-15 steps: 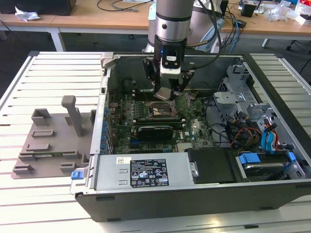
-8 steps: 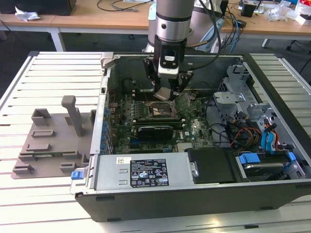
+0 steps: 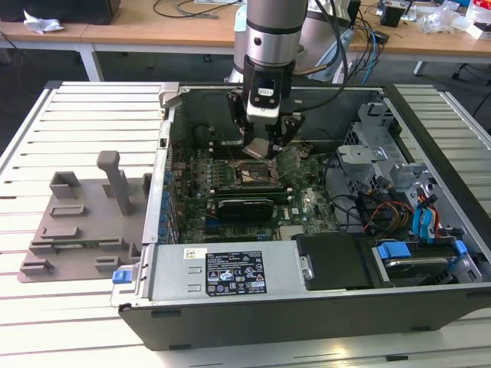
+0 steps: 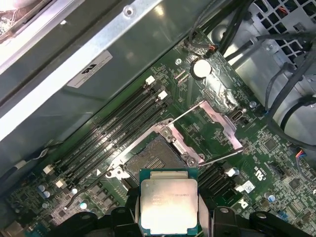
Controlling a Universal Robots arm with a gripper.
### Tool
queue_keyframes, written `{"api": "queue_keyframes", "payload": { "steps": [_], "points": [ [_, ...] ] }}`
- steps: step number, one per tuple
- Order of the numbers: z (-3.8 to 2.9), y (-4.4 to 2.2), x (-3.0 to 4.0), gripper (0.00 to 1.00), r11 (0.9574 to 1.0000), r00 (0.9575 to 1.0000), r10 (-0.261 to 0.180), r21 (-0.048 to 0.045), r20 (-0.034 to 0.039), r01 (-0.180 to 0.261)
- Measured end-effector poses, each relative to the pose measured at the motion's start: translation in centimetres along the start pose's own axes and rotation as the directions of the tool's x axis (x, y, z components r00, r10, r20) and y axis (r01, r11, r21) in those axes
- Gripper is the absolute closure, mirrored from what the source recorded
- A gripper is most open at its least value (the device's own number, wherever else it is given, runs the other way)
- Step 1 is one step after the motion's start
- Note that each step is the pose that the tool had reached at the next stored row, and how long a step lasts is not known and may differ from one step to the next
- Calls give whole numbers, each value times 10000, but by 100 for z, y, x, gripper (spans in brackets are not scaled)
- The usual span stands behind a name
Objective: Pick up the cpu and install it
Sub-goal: 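Place the cpu into insertion slot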
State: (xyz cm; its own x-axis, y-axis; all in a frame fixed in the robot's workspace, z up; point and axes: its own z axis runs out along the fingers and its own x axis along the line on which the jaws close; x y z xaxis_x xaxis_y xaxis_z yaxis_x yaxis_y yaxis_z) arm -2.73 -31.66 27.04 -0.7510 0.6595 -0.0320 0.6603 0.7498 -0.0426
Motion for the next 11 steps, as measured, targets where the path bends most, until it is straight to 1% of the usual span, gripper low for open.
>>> {"api": "queue_keyframes", "payload": {
  "steps": [5,7,11],
  "points": [
    [1,0,0,45,9997,9997,240,11,-7,-240],
    [1,0,0,45,9992,9992,395,19,-11,-395],
    [2,0,0,45,9984,9984,571,31,-12,-570]
  ]
}}
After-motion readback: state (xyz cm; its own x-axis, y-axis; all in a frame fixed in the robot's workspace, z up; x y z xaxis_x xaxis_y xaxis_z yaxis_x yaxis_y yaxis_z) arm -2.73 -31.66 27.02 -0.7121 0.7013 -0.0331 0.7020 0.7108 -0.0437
